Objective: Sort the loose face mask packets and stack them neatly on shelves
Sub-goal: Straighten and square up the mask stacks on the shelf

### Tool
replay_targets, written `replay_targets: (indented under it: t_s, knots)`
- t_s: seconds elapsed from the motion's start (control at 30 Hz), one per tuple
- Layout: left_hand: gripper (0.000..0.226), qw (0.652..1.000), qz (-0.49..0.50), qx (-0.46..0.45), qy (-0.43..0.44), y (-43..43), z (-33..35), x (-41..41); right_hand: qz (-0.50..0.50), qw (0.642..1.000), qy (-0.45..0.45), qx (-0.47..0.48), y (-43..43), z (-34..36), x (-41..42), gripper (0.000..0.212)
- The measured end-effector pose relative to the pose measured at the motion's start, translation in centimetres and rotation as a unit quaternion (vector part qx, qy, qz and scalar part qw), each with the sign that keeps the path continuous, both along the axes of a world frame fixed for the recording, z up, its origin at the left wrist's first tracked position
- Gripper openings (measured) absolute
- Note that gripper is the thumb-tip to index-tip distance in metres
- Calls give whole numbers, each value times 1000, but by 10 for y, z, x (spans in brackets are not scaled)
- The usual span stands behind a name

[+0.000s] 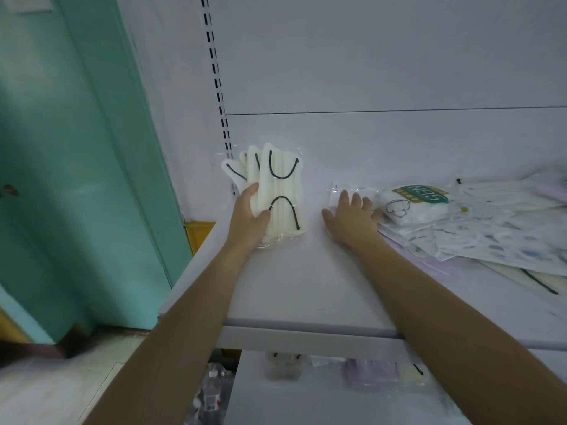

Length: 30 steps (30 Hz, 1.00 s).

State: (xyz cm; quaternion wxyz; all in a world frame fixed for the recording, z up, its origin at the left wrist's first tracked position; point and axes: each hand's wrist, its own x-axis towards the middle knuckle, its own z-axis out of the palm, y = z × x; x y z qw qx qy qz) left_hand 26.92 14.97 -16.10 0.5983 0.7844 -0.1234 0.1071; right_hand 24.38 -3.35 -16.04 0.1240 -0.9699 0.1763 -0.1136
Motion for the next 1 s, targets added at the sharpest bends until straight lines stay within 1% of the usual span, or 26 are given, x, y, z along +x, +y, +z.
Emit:
replay_targets:
  t_s: [0.03,0.07,0.13,0.2,0.27,0.33,0.43,0.5,0.53,0.6,0.63,0.67,0.7,0.73,0.8,0.93,1.0]
  knots:
    - [57,1000,-5,0,-5,0,0,-1,-6,999,51,-10,-3,-1,-1,64]
    - [58,1000,-9,-2,-8,0,-1,-1,0,997,76,-13,-4,-3,-2,67]
    - [58,1000,-8,-6,-10,1,-1,-1,22,998,62,-12,-4,-3,-1,68]
    - [58,1000,-4,-10,-12,1,-1,-2,47,997,51,-28,-2,1,-2,61]
    - [59,1000,-5,-12,-22,1,0,-4,73,995,62,-40,-1,5,-2,52]
    - [64,999,-8,-9,-42,1,1,-6,102,993,54,-6,0,6,-4,42]
    - [67,998,-5,-16,-53,1,4,-7,123,992,4,38,5,8,-5,28]
    - [73,999,-10,-34,-42,1,5,-9,121,987,-45,98,9,10,-4,32]
    - [78,998,-16,-44,-35,1,7,-10,119,978,-67,156,9,12,-5,34]
    - [88,997,-34,-60,-24,-1,10,-14,130,947,-94,277,12,15,-9,43]
    - [92,996,-47,-70,-21,-2,11,-17,149,931,-104,318,15,16,-12,46]
    - [95,995,-61,-80,-15,-3,12,-19,166,919,-119,338,18,16,-15,44]
    - [97,993,-78,-88,-2,-3,13,-22,174,911,-139,347,22,16,-18,41]
    - [97,991,-94,-93,15,-4,14,-26,171,907,-157,351,26,17,-22,43]
    - [91,987,-120,-96,36,-4,15,-35,156,906,-171,354,32,22,-31,56]
    - [84,986,-145,-86,7,-4,25,-60,175,893,-208,359,35,33,-68,62]
    - [83,979,-187,-84,-20,-5,32,-81,195,886,-226,354,36,36,-95,61]
